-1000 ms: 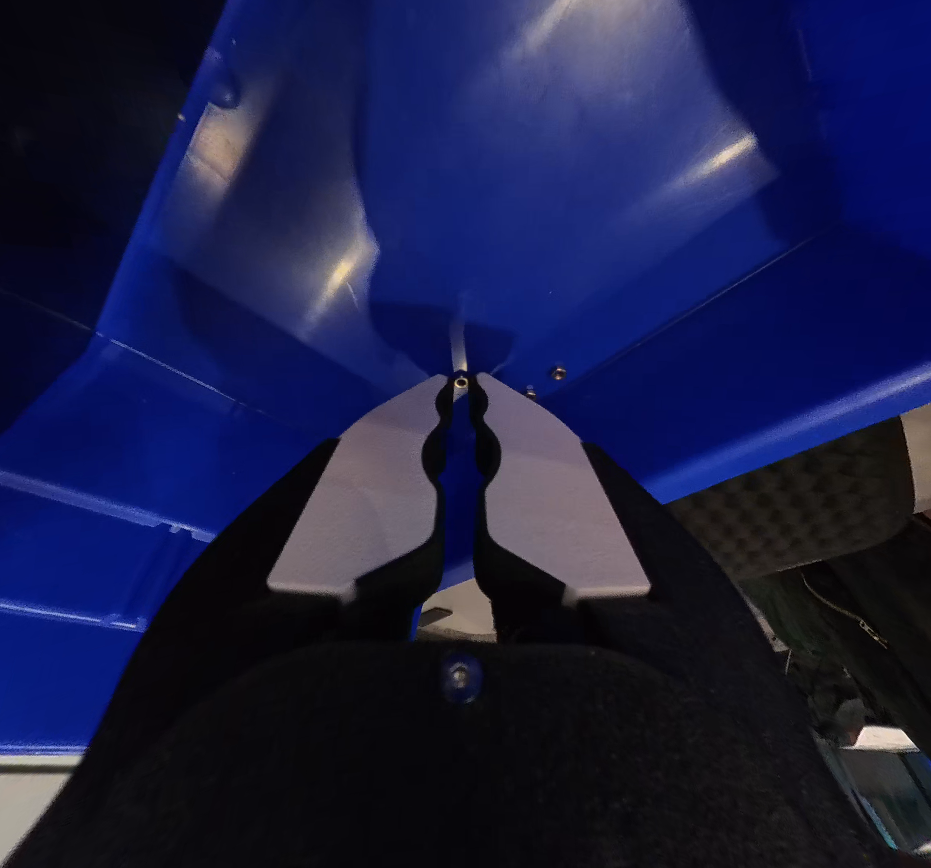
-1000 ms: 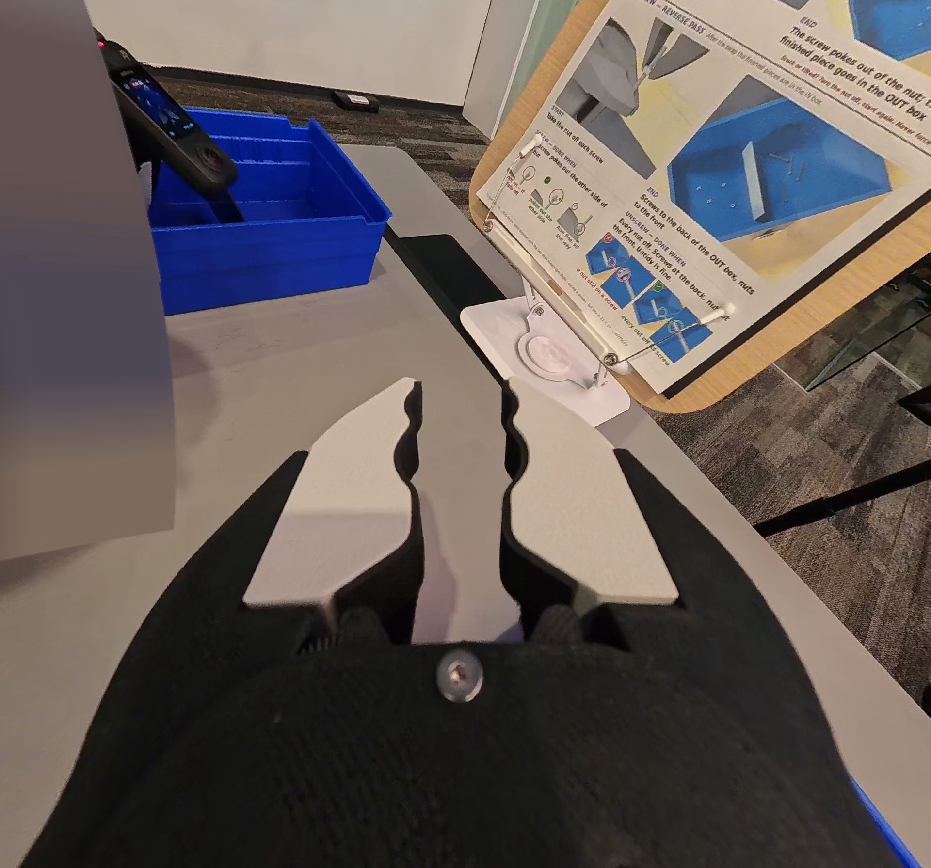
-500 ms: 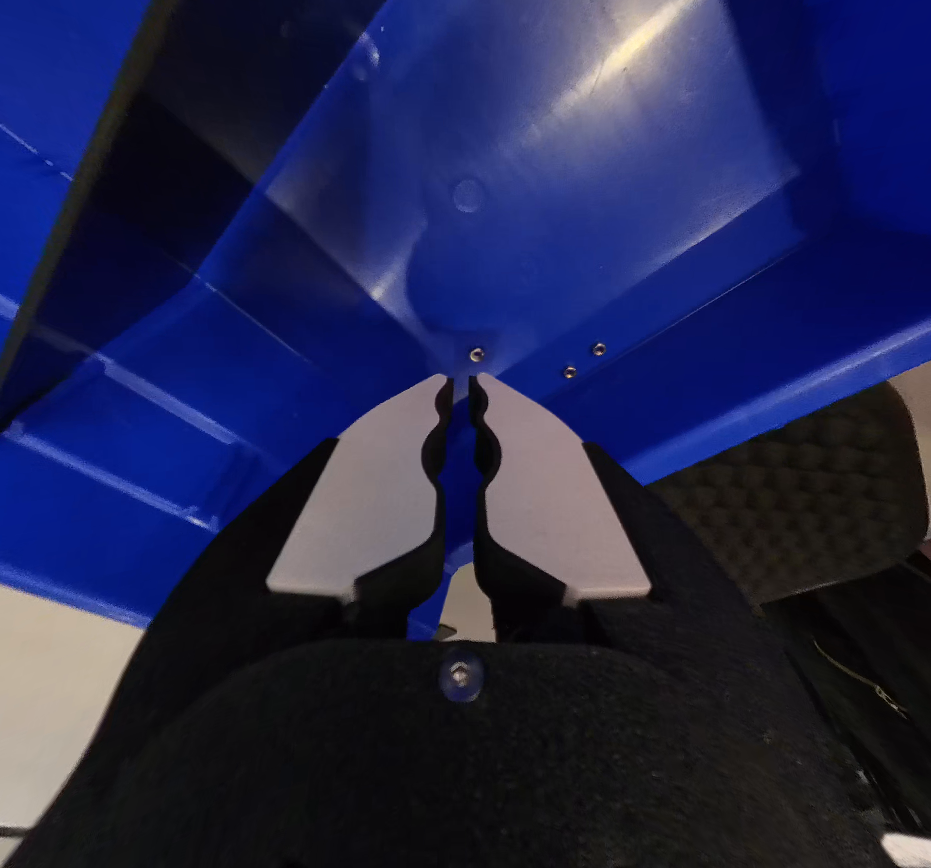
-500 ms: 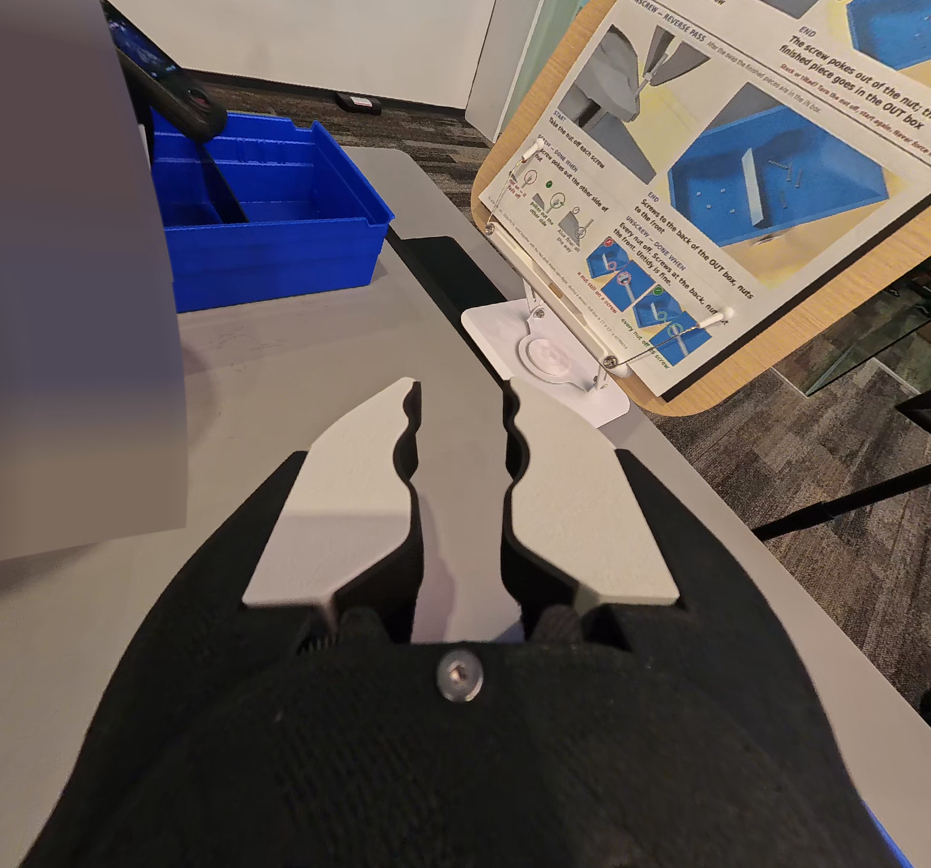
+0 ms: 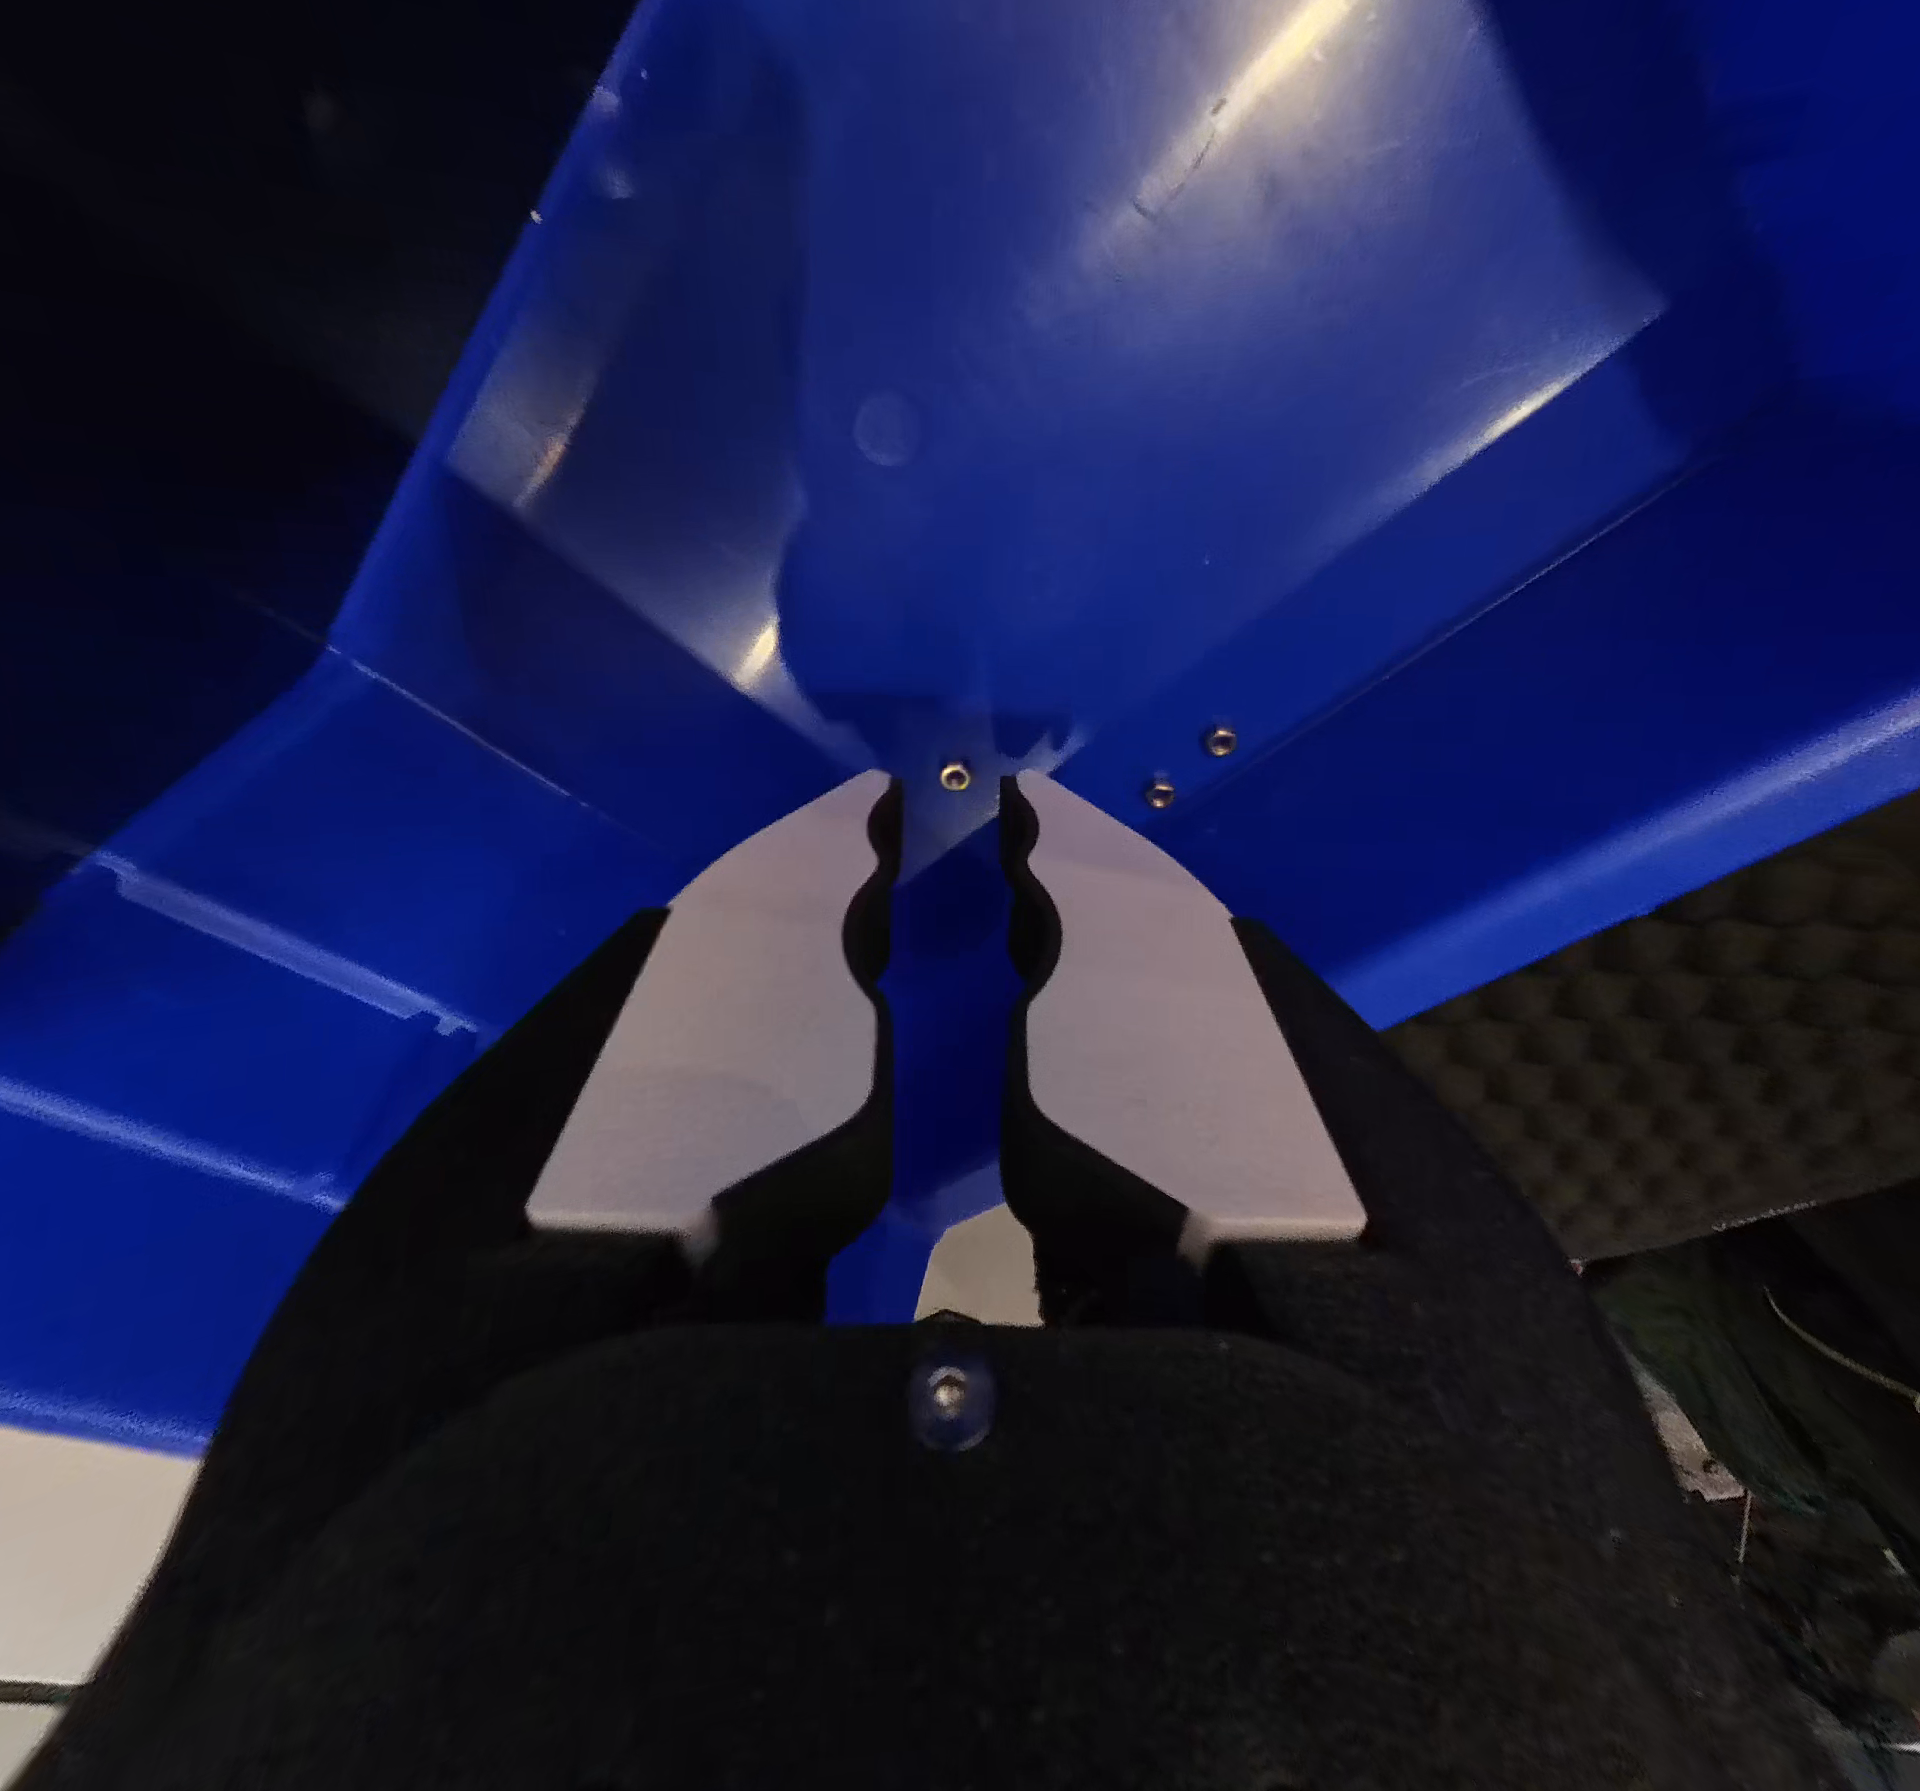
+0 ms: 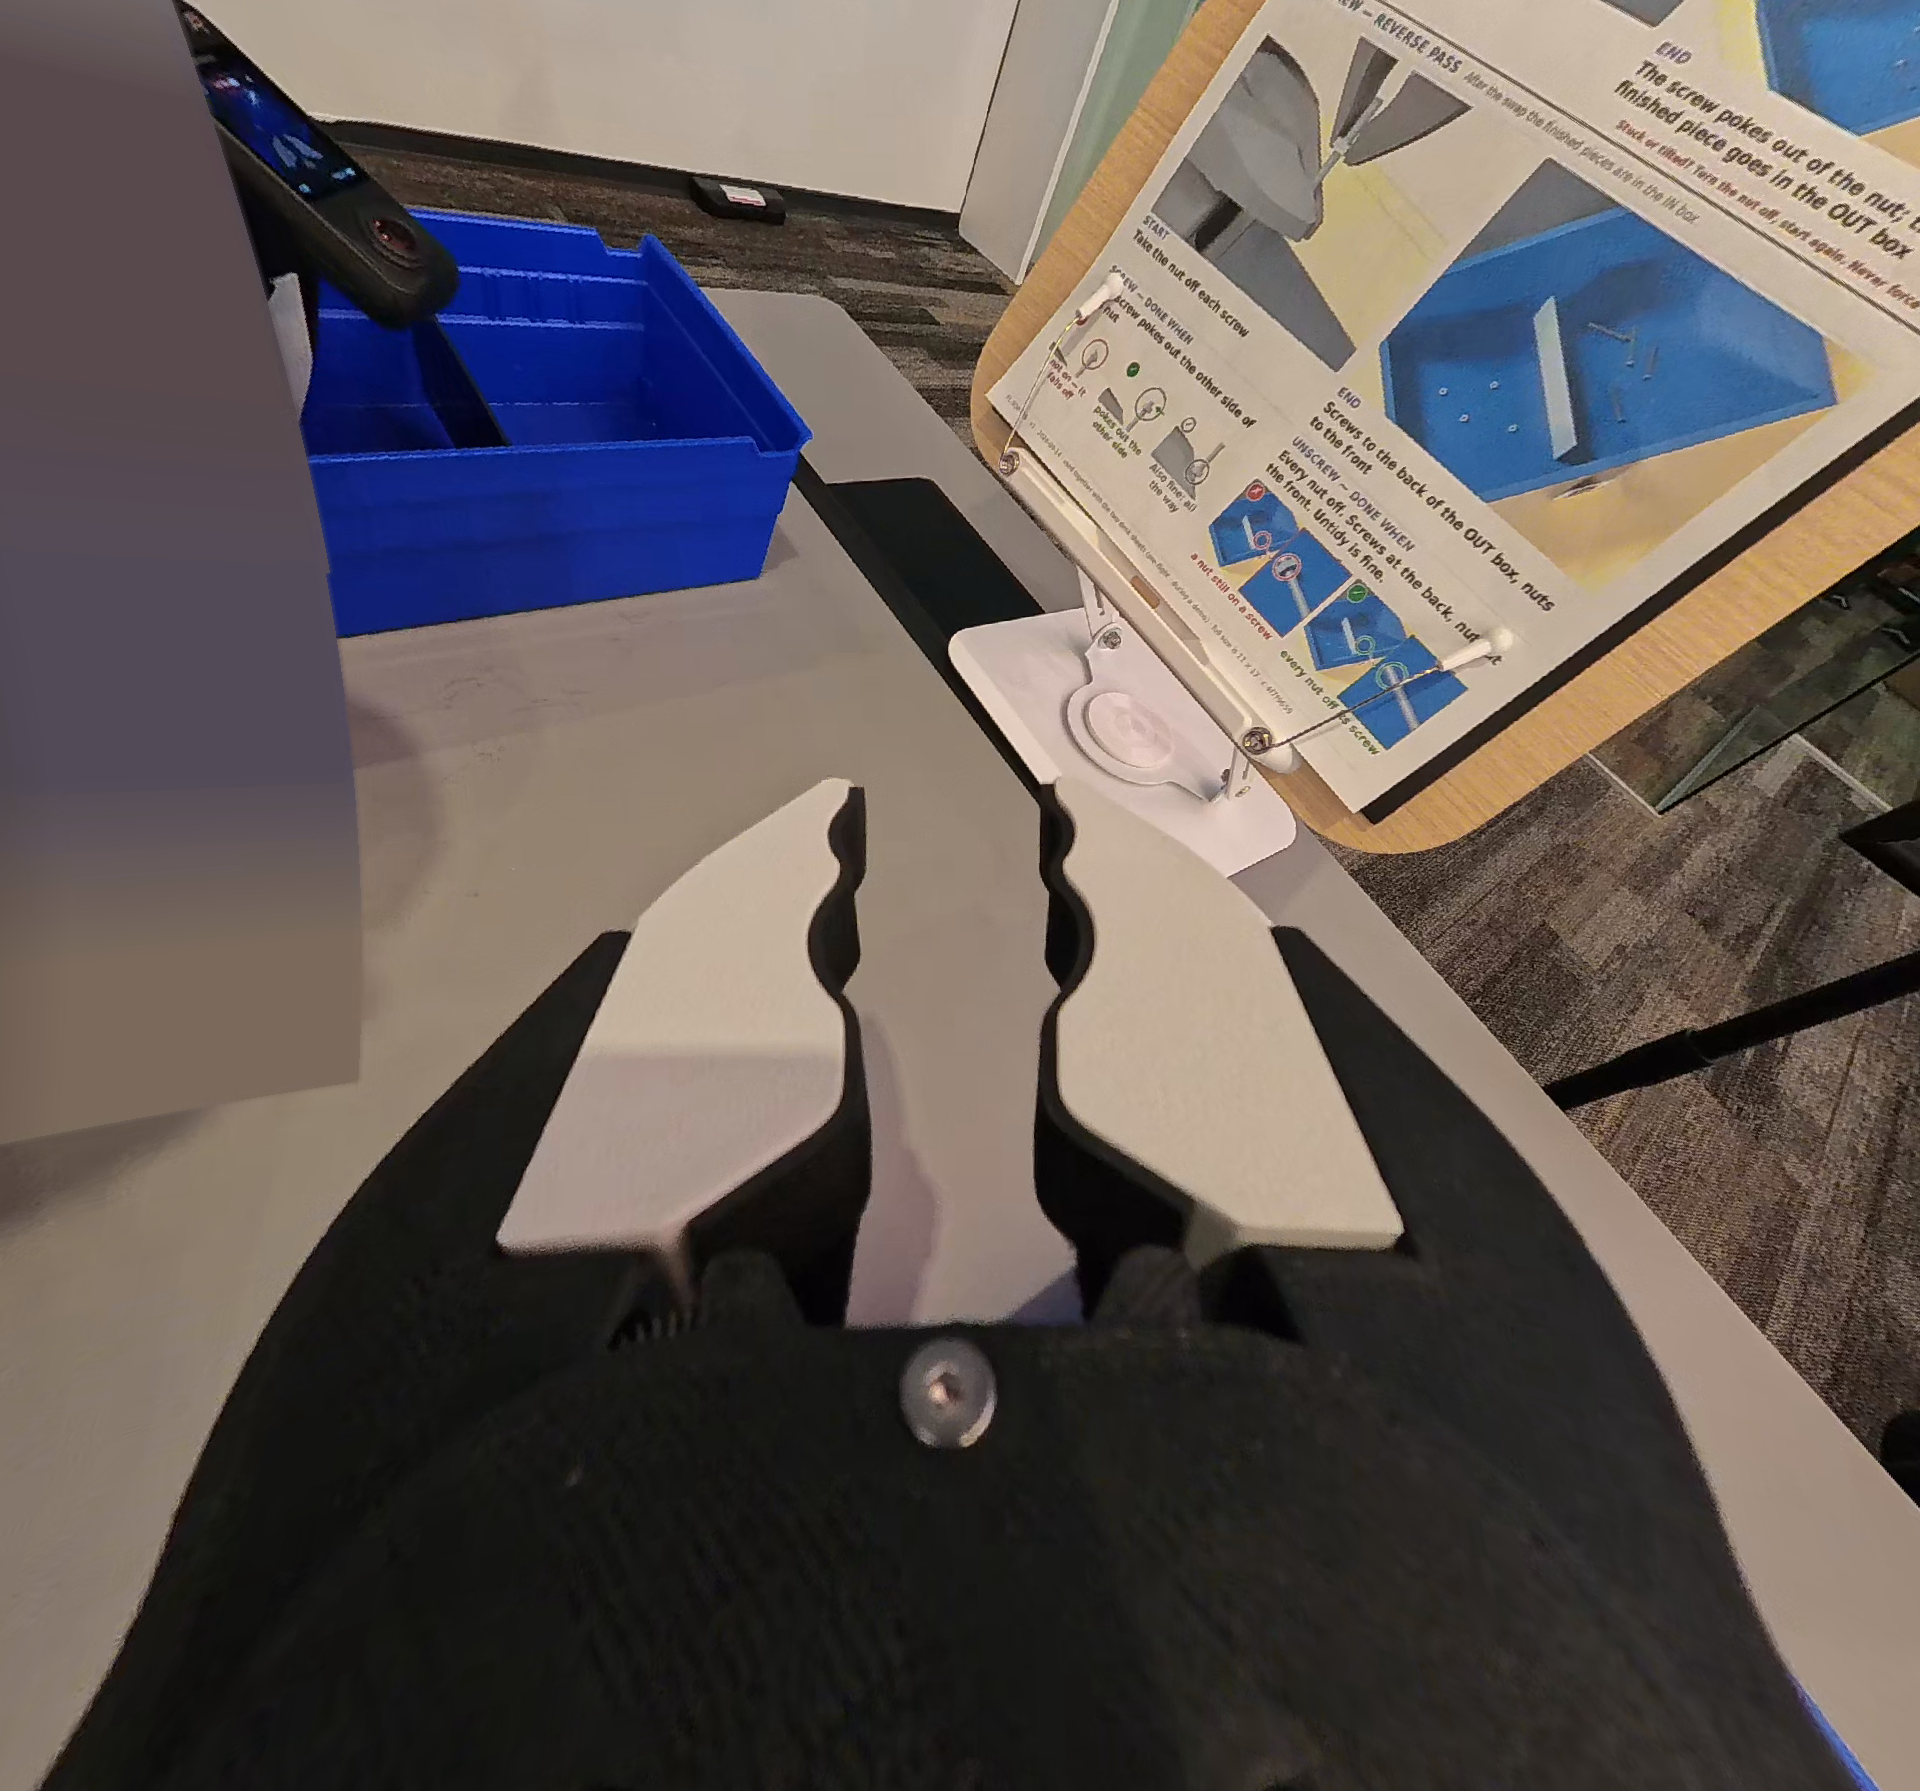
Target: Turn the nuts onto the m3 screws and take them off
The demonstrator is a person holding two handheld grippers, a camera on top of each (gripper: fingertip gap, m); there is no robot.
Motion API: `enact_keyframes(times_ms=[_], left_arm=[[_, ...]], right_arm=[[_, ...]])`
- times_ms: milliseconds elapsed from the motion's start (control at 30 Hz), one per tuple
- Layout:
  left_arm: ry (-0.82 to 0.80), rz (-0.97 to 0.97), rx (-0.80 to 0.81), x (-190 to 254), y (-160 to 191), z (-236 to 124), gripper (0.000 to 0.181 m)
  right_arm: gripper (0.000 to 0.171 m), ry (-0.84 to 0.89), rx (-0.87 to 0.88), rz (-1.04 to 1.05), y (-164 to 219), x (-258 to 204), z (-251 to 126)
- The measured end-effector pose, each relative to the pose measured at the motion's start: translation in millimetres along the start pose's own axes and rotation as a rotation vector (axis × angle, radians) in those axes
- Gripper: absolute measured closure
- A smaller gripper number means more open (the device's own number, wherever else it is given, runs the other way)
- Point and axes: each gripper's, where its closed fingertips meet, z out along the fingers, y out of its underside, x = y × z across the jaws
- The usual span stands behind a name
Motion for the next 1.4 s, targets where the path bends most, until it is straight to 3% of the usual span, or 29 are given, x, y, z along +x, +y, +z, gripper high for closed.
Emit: enact_keyframes(times_ms=[700,1067,1233,1333,1400], left_arm=[[0.032,0.002,0.035,-1.0,2.1,4.1,0.175],[-0.009,-0.009,0.144,-2.6,-4.7,-37.2,0.175],[-0.015,0.091,0.316,31.3,-49.6,-105.7,0.176],[0.052,0.24,0.419,86.0,-100.3,-139.3,0.175],[0.092,0.35,0.428,127.3,-132.8,-139.0,0.176]], right_arm=[[0.137,-0.002,0.001,-0.005,-0.8,-1.0,-0.8],[0.137,0.001,0.014,-0.005,-3.7,0.3,-4.5],[0.137,0.005,0.03,0.0,-7.8,3.3,-10.8],[0.136,0.015,0.049,-0.001,-13.8,5.4,-19.5],[0.136,0.03,0.06,-0.009,-17.8,7.5,-27.5]])
